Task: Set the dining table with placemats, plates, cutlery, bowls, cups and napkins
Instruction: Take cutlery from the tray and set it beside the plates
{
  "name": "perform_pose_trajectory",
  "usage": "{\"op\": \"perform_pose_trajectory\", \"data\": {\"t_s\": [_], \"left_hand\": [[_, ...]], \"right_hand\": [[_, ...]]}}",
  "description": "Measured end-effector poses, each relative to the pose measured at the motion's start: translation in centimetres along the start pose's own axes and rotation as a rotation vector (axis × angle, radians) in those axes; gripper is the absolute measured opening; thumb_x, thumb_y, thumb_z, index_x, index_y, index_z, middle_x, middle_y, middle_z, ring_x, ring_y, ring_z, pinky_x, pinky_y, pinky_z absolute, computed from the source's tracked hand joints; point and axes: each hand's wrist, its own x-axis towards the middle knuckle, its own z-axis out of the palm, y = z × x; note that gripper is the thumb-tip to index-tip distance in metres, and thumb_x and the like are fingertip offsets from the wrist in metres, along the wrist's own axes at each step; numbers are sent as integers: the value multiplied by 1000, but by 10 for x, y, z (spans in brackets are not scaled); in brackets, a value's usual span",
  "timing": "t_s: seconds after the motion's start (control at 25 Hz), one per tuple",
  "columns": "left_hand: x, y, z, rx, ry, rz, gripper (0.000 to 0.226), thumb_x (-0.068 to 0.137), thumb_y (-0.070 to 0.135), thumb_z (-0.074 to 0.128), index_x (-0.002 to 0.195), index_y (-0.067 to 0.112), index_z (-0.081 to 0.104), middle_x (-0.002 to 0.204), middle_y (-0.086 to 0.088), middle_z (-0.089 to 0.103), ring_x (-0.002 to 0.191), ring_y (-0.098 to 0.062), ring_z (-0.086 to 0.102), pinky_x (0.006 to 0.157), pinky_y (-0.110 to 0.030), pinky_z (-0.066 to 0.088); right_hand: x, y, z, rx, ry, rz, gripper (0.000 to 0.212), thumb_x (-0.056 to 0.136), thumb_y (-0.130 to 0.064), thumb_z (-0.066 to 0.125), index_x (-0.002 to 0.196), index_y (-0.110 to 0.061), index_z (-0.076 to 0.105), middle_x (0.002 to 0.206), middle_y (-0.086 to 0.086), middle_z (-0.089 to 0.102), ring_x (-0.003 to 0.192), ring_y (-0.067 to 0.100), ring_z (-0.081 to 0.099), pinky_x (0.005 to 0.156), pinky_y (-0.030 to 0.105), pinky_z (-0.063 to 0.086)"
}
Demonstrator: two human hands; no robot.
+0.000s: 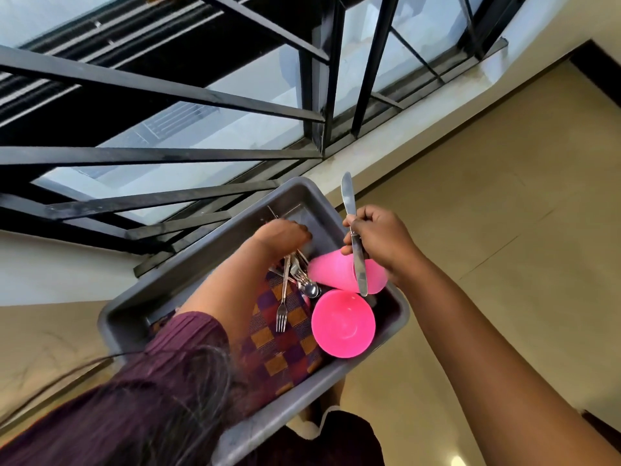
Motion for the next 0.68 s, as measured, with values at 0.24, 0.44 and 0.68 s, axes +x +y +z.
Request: {"op": "perform_pose_trajectory", "data": {"t_s": [0.24, 0.44, 0.68], "left_hand": [[-60, -18, -6, -382, 83, -356, 14, 93, 12, 56, 106, 15, 61, 97, -8, 68, 89, -28, 66, 69, -35, 51], [-142, 10, -15, -1623, 320, -649, 20, 88, -7, 60, 99, 9, 63, 83, -2, 65, 62, -2, 64, 58, -18, 48], [-225, 58, -31, -2380, 657, -661, 27, 92, -7, 55, 119, -3, 54, 98, -13, 68, 86, -21, 72, 73, -32, 60]], "right_hand": [[-17, -12, 8, -45, -7, 30, 17, 97, -15, 52, 92, -3, 63, 72, 12, 65, 62, 23, 68, 67, 37, 56], [-49, -24, 28, -51, -54, 99, 13, 97, -8, 52, 87, -6, 60, 72, 14, 62, 58, 22, 64, 49, 25, 50], [-109, -41, 70, -75, -208, 85, 10, 96, 1, 51, 93, -6, 58, 82, 15, 64, 65, 21, 64, 49, 27, 52]]}}
